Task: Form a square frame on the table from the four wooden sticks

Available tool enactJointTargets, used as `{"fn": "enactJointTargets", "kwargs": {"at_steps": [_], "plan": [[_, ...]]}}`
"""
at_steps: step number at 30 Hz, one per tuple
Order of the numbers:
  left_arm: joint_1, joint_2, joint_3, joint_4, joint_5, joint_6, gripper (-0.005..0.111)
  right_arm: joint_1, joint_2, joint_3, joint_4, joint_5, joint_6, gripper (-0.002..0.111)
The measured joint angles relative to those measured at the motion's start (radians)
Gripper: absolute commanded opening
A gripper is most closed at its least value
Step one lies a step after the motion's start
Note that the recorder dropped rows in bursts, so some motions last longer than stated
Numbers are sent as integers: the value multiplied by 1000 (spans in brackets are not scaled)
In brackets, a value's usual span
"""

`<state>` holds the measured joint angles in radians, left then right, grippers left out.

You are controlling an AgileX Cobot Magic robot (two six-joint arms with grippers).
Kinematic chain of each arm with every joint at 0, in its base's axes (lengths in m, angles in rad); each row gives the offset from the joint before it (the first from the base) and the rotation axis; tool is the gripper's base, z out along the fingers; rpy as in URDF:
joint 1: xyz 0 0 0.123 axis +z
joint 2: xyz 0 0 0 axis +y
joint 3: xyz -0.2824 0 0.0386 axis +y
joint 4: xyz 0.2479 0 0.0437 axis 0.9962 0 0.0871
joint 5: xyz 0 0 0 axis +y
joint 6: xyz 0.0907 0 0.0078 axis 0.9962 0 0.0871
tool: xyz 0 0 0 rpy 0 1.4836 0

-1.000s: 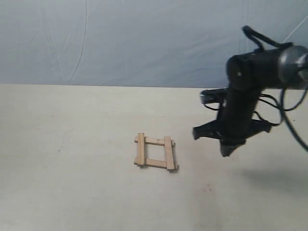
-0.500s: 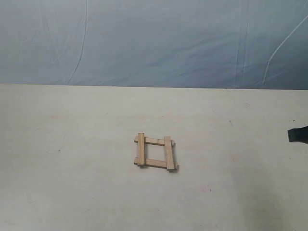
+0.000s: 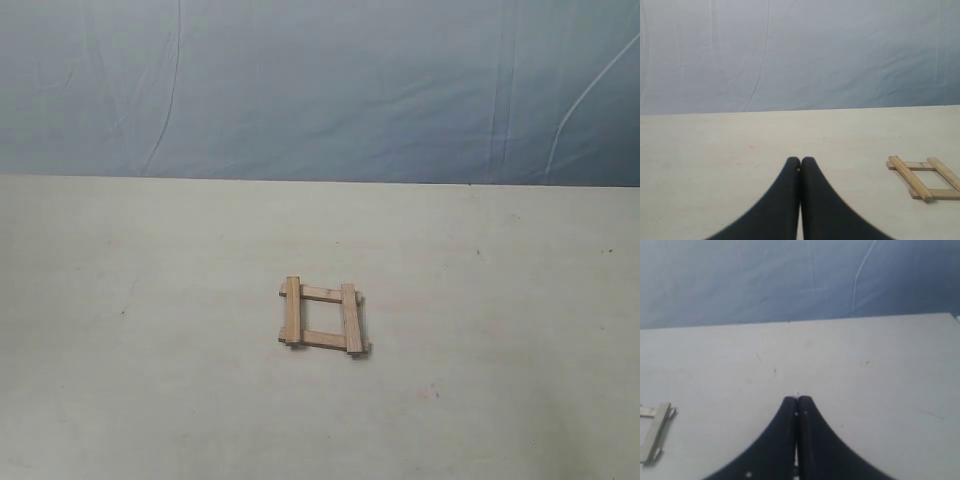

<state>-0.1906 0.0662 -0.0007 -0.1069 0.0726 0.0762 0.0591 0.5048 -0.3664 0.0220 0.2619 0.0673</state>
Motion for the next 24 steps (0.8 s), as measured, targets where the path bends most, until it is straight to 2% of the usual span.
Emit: {"fn": "enactJointTargets", "kwargs": {"at_steps": [5, 9, 14, 24], "plan": [[0, 0, 0, 0, 0, 0, 0, 0, -306, 210, 9, -126, 0, -1], [0, 0, 0, 0, 0, 0, 0, 0, -482, 300, 9, -152, 0, -1], [0, 0, 0, 0, 0, 0, 0, 0, -498, 364, -22, -173, -3, -1], [0, 0, 0, 0, 0, 0, 0, 0, -498, 365, -52, -143, -5, -1]]}}
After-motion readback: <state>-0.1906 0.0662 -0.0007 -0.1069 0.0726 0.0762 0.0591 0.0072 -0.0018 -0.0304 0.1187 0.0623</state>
